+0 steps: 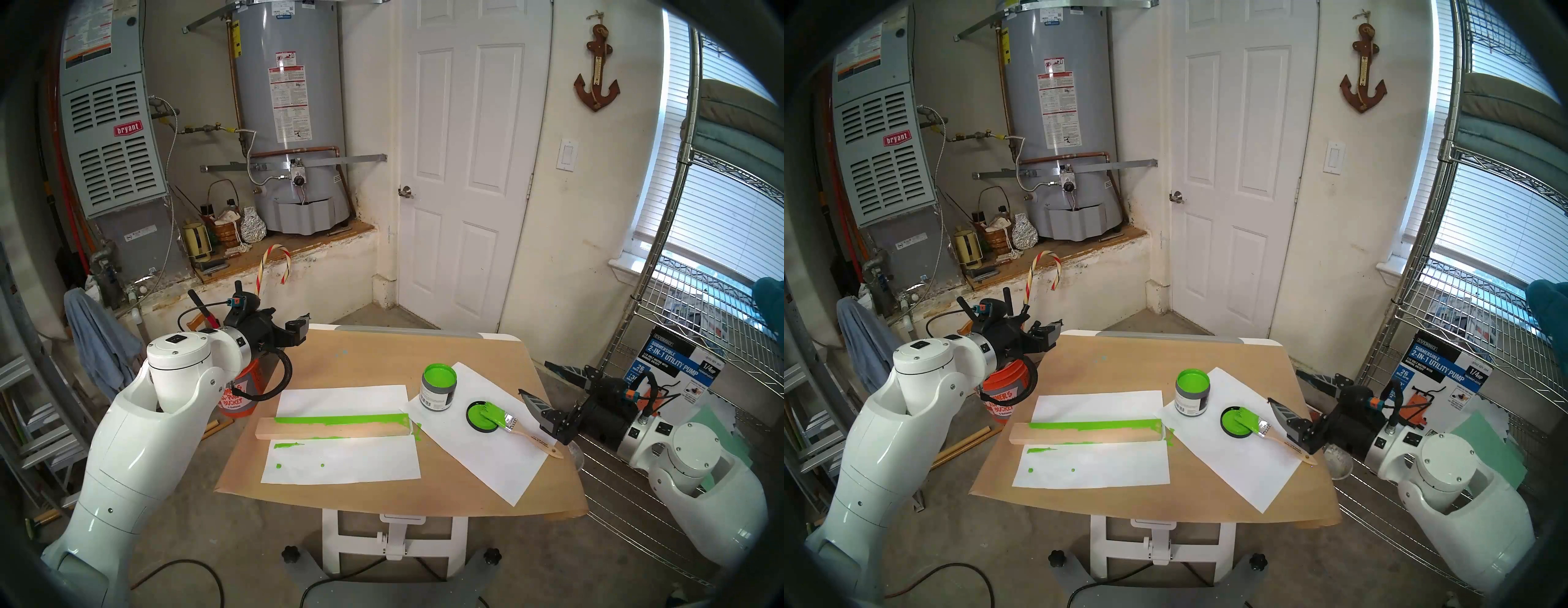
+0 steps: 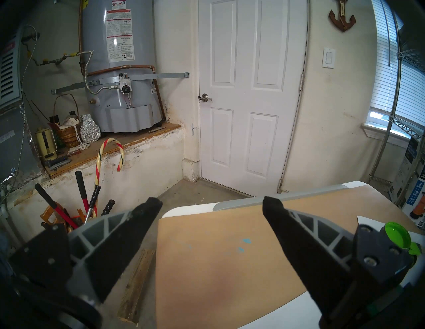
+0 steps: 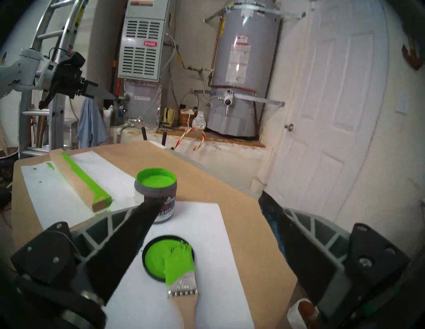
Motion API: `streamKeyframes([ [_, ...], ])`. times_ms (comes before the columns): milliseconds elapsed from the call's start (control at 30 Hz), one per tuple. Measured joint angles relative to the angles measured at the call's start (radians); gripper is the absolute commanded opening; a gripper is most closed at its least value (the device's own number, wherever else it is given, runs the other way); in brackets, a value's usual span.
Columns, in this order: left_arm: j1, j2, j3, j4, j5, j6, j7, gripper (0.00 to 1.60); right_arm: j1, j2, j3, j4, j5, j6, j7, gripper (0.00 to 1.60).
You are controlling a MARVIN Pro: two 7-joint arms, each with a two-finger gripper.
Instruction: Pick up brush, dip the brush into paint, and paint the wood
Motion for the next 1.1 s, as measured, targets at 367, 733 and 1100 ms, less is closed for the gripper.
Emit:
streamKeyframes([
  [367, 0.0, 0.0, 0.0, 0.0, 0.0, 0.0, 0.0, 1.6, -0.067, 0.024, 0.037, -0.026, -0.019, 0.091, 0.018, 1.6],
  [733, 0.0, 0.0, 0.0, 0.0, 0.0, 0.0, 0.0, 1.6, -0.08, 0.03, -0.033, -0.012, -0.137, 0.034, 0.02, 1.6],
  [1100, 0.0, 0.0, 0.0, 0.0, 0.0, 0.0, 0.0, 1.6, -0.05, 0.025, -0.07, 0.019, -0.104, 0.079, 0.028, 1.6],
])
